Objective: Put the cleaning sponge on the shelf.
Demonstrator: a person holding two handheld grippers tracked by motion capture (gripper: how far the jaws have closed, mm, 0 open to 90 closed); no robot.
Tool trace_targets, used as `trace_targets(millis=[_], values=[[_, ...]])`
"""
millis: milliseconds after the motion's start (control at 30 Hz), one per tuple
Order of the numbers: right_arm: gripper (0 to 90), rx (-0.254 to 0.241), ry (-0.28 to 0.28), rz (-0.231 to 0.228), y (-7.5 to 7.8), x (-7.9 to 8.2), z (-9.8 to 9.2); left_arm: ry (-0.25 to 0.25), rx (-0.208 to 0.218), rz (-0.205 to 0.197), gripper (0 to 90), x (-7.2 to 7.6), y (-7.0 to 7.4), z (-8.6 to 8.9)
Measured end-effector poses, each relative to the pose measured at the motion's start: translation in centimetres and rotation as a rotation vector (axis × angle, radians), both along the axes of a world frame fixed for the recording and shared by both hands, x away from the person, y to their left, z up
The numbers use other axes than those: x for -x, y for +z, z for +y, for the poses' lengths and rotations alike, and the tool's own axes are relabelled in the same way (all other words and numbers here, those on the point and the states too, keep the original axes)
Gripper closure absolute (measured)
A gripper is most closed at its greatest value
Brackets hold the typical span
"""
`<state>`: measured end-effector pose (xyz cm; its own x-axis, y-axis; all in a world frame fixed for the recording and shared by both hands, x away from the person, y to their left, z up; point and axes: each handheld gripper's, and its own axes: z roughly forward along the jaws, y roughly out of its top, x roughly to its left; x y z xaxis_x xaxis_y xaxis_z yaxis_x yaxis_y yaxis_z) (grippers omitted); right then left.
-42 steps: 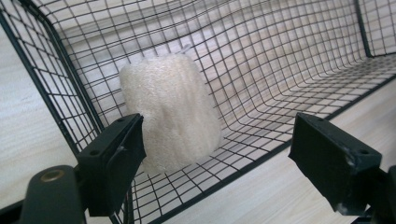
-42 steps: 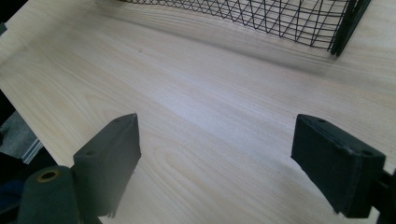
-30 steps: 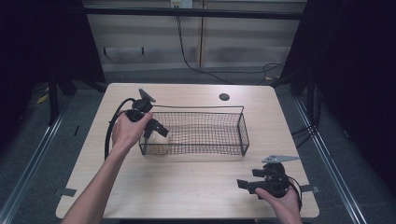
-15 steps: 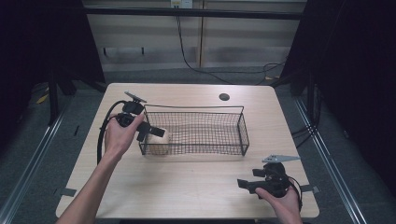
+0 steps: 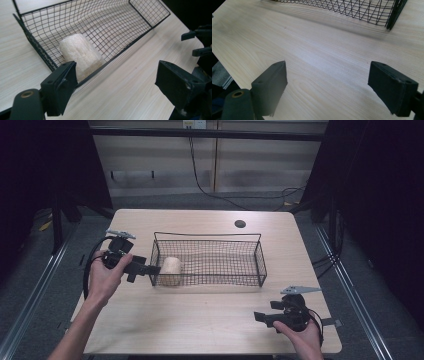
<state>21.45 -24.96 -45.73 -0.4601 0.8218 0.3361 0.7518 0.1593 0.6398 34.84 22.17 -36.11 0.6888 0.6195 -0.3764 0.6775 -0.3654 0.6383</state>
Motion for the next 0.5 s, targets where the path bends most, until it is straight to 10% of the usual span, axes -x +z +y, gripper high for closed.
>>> trace_targets(millis=[500], values=[[15.2, 0.003, -0.006, 0.001, 0.0, 0.0, 0.0, 0.038, 0.023, -0.017, 17.0, 4.0, -2.5, 2.7]])
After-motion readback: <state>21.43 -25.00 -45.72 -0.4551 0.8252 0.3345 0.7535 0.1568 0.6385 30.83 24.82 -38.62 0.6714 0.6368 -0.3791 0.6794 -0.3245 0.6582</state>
